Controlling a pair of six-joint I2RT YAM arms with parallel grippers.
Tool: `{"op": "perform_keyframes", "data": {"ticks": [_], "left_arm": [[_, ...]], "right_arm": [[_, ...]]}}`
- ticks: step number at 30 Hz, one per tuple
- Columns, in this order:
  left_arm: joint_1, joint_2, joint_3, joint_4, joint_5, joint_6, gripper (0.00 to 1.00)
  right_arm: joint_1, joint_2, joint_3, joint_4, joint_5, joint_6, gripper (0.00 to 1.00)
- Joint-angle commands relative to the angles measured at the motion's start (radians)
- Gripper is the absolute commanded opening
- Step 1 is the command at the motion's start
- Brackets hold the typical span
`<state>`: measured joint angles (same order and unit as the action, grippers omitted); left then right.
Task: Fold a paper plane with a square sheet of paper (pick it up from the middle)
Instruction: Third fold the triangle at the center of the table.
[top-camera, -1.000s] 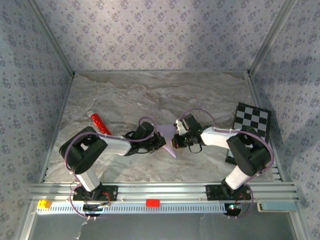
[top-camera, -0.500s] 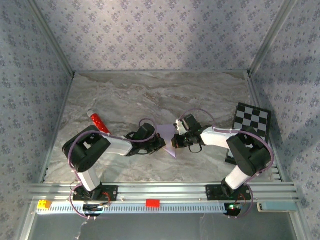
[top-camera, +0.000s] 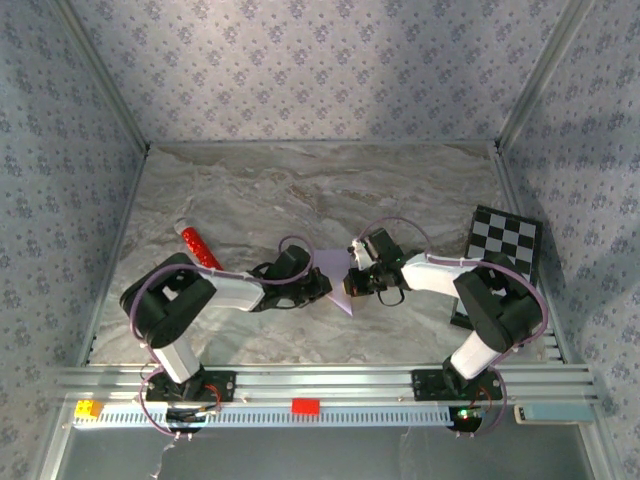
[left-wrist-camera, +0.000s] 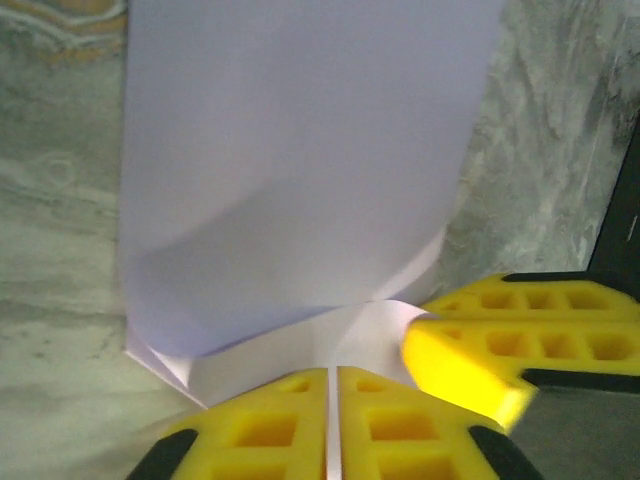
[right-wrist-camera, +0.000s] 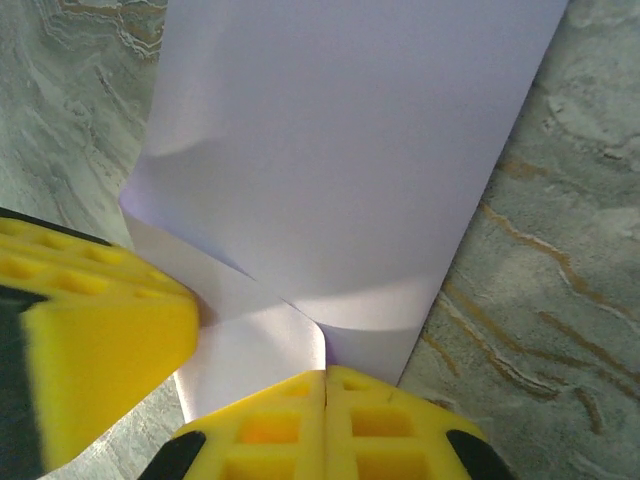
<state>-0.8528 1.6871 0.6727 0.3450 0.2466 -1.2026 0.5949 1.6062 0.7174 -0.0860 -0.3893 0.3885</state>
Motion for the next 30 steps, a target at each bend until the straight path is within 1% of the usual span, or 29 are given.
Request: {"op": "perform_keyframes", "data": {"ticks": [1,5,11,15,19,30], "left_arm": [[0.015,-0.058,0.098,-0.093,-0.012,0.079,0.14],[0.067,-0.028,0.162,-0.146,0.016,0.112,0.16],[0.126,0.084,0.244,-0.161,0.090,0.129,0.14],[0.130,0.169,0.317,-0.200,0.139,0.159,0.12],[0.130,0.232,0.347,-0.255,0.145,0.156,0.09],[0.129,0.251,0.343,-0.313,0.125,0.179,0.07]], "right_arm": [[-0.004,0.009,0.004,-0.020,-0.005,0.004,0.00],[-0.005,0.018,0.003,-0.014,-0.006,0.007,0.00],[-0.004,0.018,0.003,-0.013,-0.007,0.007,0.00],[-0.003,0.020,0.003,-0.013,-0.009,0.007,0.00],[-0.005,0.016,0.005,-0.014,-0.012,0.005,0.00],[-0.005,-0.005,0.034,-0.010,-0.020,-0.005,0.00]]}}
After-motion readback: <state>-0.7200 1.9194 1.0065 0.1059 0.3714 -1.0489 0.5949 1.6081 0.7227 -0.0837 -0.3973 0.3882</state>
